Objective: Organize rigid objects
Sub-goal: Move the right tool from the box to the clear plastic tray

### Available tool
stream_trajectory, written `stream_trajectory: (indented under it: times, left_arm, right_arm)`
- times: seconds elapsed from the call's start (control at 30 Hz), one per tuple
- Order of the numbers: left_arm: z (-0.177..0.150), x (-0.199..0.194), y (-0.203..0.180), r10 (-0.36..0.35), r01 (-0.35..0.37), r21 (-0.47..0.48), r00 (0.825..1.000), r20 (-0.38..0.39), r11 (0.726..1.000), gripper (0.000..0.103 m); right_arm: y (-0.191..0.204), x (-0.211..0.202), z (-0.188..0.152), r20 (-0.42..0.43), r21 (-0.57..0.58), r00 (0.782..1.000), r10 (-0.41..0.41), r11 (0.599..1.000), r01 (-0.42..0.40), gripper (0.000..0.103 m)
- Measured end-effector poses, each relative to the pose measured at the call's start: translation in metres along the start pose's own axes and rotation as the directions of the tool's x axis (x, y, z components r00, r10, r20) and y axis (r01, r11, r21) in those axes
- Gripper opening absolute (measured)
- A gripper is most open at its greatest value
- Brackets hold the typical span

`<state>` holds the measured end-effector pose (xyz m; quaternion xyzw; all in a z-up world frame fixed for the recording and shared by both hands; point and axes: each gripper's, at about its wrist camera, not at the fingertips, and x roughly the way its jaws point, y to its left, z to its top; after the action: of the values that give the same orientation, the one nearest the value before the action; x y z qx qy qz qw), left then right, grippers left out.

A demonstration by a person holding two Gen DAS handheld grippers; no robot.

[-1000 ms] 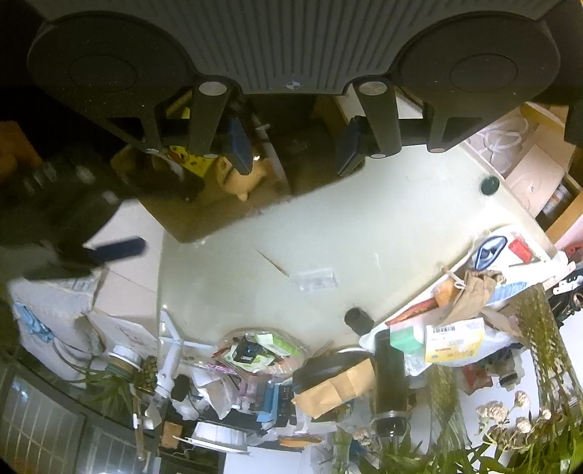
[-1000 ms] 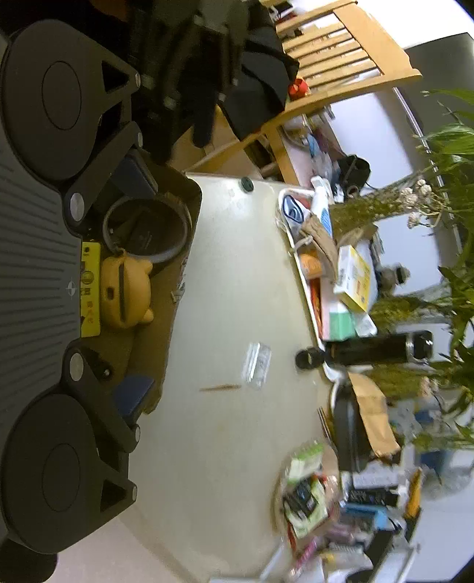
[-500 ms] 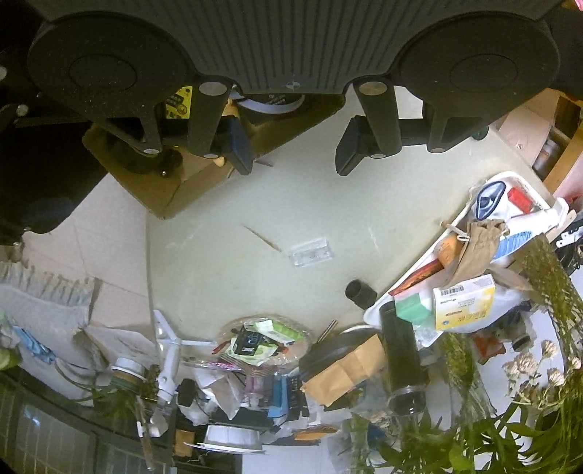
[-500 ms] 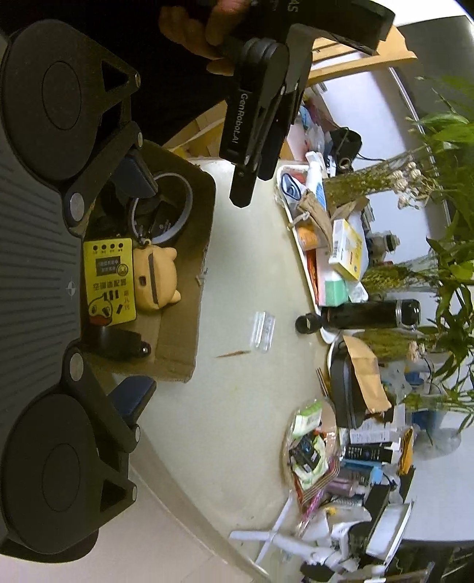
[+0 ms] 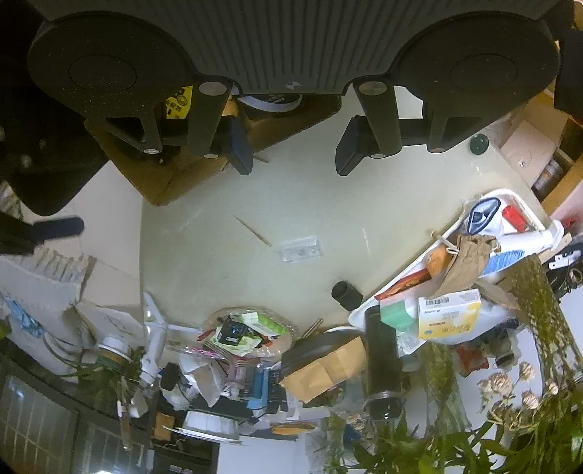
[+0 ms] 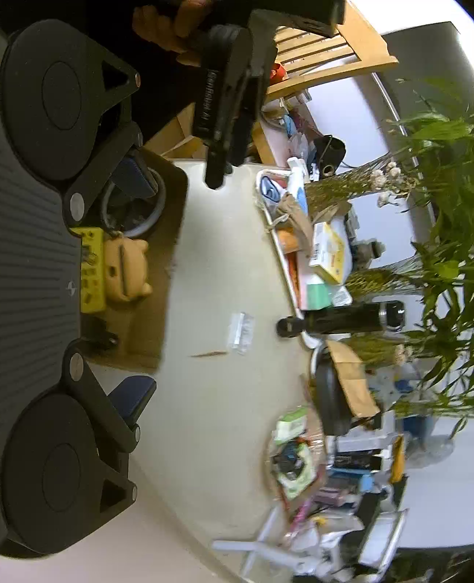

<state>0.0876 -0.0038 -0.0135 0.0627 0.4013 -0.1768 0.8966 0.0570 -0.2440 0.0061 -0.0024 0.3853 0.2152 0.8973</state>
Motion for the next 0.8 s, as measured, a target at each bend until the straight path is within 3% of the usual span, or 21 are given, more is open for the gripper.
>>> stream_trajectory:
  times: [0.4,0.8]
  left_arm:
    - [0.001,-0.003,0.002,-0.008,0.010,-0.070,0.999,0.032,0.997,0.050]
    - [0.003,-0.001,0.010,0.022,-0.021,-0.073,1.000,0.018,0.997,0.050]
  right_arm:
    - [-0.027,0.033,0.052,0.045,-0.051,0.998,0.050,0.998,-0.048,0.103]
    - [-0.043,0.096,0.083,-0.019,-0.137,0.997,0.076,0.988,-0.078,0.103]
